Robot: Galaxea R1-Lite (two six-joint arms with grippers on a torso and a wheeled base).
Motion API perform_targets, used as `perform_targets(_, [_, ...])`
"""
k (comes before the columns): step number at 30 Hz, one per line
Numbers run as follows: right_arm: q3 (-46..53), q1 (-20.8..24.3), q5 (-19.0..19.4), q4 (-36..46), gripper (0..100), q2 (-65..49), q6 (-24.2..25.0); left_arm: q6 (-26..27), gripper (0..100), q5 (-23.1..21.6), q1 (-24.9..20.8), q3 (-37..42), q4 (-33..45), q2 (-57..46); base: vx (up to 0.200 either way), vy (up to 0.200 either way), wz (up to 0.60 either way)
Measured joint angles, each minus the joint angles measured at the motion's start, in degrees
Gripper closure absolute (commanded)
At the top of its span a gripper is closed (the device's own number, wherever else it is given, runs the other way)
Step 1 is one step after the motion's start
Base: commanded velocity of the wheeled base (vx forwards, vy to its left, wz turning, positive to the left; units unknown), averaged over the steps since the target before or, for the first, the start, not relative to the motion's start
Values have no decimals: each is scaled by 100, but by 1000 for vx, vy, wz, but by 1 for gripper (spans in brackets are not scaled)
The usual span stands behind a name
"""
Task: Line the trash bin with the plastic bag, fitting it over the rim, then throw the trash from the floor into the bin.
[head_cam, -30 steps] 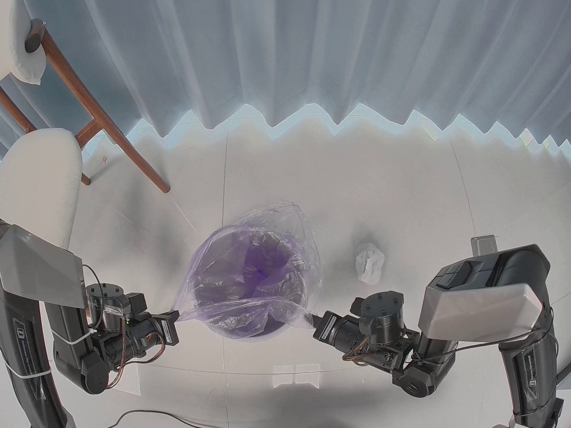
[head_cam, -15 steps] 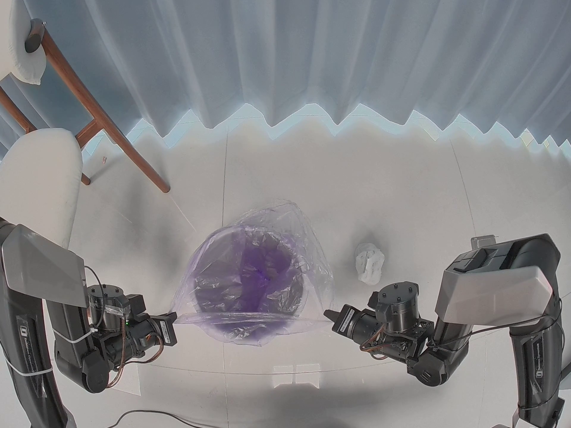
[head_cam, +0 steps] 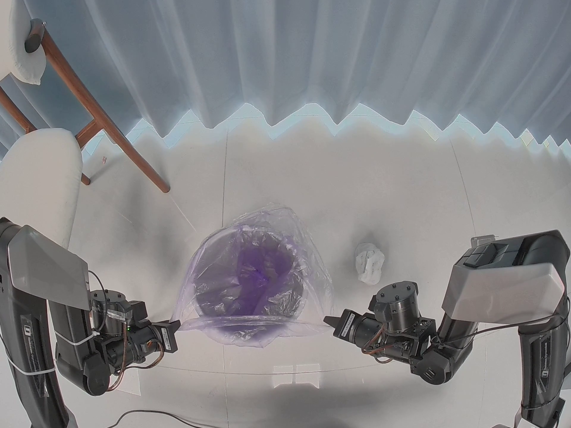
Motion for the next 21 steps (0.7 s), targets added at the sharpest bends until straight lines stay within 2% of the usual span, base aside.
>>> perform_targets(9, [141,55,2,-713,0,-34,-21,0,0,-35,5,-140,-4,-52,0,0,0])
perform_targets(21, [594,154,104,-1746,0,-183,-22,0,0,7,39,-155,2,-639,0,0,0])
